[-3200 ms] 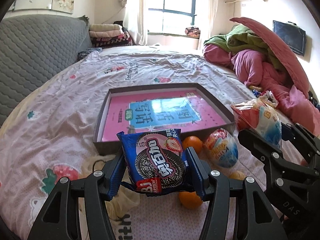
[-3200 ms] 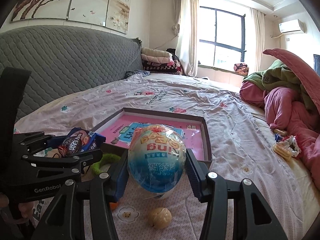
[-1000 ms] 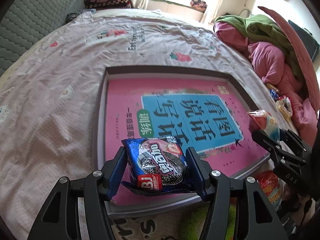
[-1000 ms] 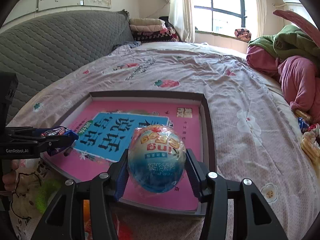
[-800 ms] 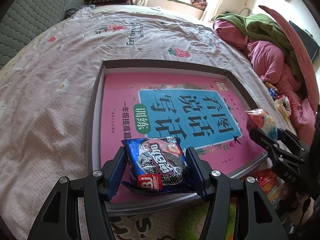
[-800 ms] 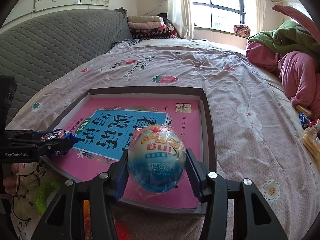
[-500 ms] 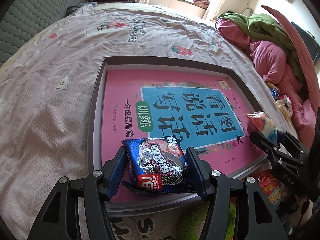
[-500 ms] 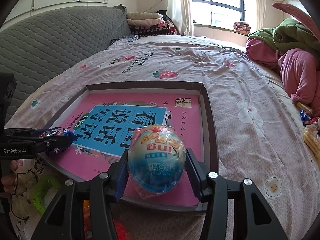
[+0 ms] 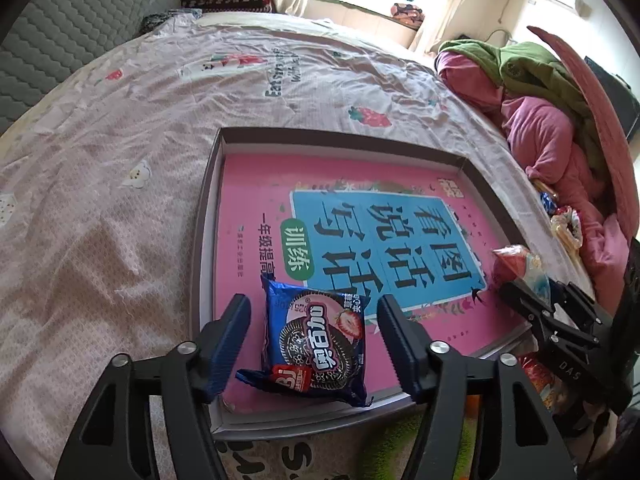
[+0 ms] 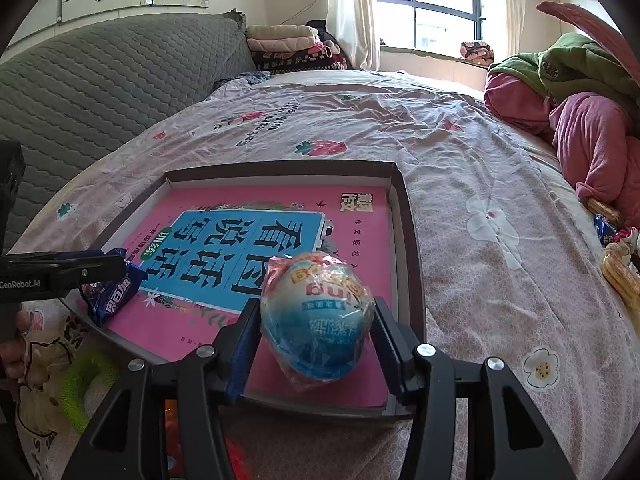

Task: Organize objects
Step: 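Release the cookie packet into the box while right tool releases the toy egg there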

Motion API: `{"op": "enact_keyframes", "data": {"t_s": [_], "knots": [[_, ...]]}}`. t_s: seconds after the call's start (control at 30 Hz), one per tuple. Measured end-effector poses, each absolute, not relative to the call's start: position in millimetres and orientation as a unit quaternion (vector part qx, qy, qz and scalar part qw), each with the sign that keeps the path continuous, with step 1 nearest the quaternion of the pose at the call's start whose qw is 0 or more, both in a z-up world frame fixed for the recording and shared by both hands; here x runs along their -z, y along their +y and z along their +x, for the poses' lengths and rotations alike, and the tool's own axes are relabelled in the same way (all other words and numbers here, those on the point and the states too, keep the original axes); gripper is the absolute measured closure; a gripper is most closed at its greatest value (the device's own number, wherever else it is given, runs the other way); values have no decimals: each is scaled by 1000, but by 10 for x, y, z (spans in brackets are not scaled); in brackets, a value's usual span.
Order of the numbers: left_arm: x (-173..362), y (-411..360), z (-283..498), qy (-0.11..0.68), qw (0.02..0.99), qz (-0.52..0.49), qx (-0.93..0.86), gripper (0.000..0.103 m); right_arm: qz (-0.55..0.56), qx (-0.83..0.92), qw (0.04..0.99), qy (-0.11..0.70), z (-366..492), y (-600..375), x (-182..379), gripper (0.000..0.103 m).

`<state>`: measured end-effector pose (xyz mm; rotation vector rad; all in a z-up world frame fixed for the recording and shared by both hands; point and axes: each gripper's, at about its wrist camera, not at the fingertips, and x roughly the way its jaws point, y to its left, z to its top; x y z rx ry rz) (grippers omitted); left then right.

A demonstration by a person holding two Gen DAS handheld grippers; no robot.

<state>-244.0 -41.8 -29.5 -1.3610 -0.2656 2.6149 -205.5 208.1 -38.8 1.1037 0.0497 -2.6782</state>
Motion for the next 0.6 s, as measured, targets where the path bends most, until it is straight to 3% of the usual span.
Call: {"op": "enact_keyframes", "data": {"t_s": [0.6], "knots": [[-31, -373, -2267, -88, 109, -424, -895, 34, 341, 931, 125, 23, -1964, 2073, 231, 40]]}}
